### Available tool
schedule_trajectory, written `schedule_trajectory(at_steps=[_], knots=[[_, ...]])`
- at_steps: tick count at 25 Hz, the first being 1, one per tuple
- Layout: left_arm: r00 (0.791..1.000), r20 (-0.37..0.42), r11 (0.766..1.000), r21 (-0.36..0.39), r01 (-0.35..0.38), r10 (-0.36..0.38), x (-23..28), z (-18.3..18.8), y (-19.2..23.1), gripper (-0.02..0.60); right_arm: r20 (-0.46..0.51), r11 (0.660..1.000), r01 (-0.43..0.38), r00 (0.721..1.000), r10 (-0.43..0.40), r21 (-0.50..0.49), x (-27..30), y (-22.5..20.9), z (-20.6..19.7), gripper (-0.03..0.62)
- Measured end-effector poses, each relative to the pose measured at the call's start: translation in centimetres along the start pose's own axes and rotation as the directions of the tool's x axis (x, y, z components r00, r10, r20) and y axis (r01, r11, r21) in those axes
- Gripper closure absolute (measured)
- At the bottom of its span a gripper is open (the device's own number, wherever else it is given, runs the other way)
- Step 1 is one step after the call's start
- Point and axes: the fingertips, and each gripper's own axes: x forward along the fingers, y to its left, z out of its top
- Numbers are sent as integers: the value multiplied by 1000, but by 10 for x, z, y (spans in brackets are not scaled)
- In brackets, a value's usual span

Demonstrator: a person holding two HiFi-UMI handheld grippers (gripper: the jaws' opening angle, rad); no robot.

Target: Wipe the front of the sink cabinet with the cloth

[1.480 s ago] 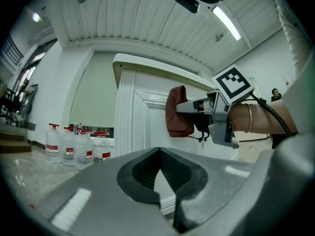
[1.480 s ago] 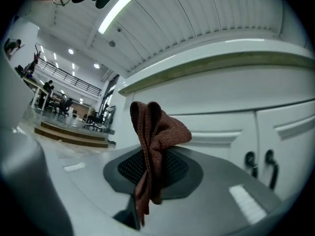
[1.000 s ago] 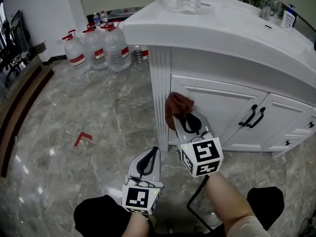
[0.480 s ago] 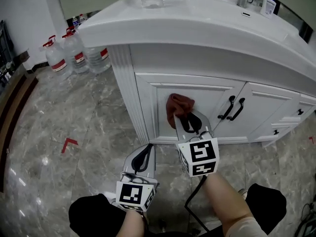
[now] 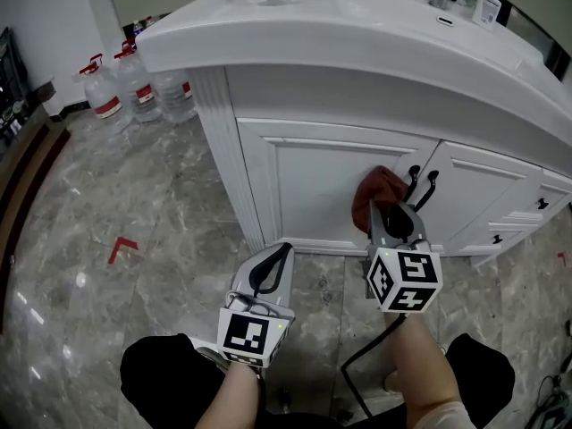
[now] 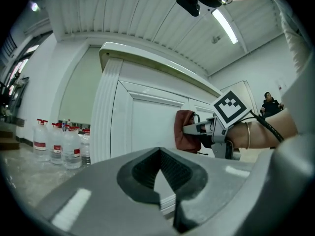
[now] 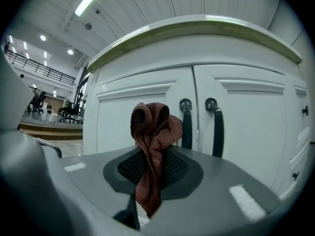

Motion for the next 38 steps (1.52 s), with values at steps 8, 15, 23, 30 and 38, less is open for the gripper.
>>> schedule_trajectory(at_steps=[8, 15, 23, 30, 38], knots=[[999, -8, 999, -4, -44, 43, -10, -10, 21, 580, 32, 999, -32, 999, 32, -3, -1, 35, -4, 499], [989, -65, 991, 1, -130, 130, -34, -31, 60, 580, 10, 957, -288, 958, 288, -27, 26, 155, -44, 499], [978, -92, 981, -29, -191, 187, -60, -43, 100, 580, -40, 934, -358, 933, 357, -15, 62, 207, -74, 498], [980, -103, 984, -38, -176, 171, -55, -49, 101, 580, -59, 948, -318, 946, 318, 3, 69, 186, -79, 497], [993, -84, 994, -57, -89, 84, -26, -45, 64, 580, -83, 975, -220, 972, 222, 30, 57, 131, -84, 497]])
